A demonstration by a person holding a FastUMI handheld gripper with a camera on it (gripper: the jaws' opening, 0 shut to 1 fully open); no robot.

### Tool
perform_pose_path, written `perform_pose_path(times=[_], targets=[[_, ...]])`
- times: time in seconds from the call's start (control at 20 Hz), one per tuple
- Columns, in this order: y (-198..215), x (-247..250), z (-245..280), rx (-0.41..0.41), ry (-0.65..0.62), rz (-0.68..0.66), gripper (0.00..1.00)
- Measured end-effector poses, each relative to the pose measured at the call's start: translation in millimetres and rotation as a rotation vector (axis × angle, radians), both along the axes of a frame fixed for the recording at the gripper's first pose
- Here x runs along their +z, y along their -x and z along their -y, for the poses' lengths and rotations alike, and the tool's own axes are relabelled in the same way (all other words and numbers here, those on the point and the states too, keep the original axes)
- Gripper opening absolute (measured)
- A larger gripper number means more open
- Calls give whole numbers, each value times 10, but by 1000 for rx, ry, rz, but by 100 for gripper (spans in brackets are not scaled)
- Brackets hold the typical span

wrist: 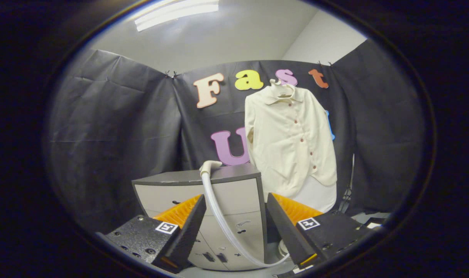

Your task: Iron the clothes twice with a garment steamer, once on the left side and once on the right side.

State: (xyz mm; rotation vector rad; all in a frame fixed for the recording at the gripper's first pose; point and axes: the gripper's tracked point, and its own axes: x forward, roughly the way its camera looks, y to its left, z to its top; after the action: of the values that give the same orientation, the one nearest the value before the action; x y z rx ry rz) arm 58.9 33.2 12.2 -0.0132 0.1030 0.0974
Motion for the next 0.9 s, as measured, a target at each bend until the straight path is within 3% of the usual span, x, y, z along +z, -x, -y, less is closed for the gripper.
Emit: perform_pose_path(times=[0.25,0.45,0.7,0.9], targets=[[-458,-5,-45,-5,29,-108,97],[-913,23,-128,-22,121,-168,97],[-1385,113,-644,53,112,-259,97],[-1768,-1,-882,52,61,-354,97]])
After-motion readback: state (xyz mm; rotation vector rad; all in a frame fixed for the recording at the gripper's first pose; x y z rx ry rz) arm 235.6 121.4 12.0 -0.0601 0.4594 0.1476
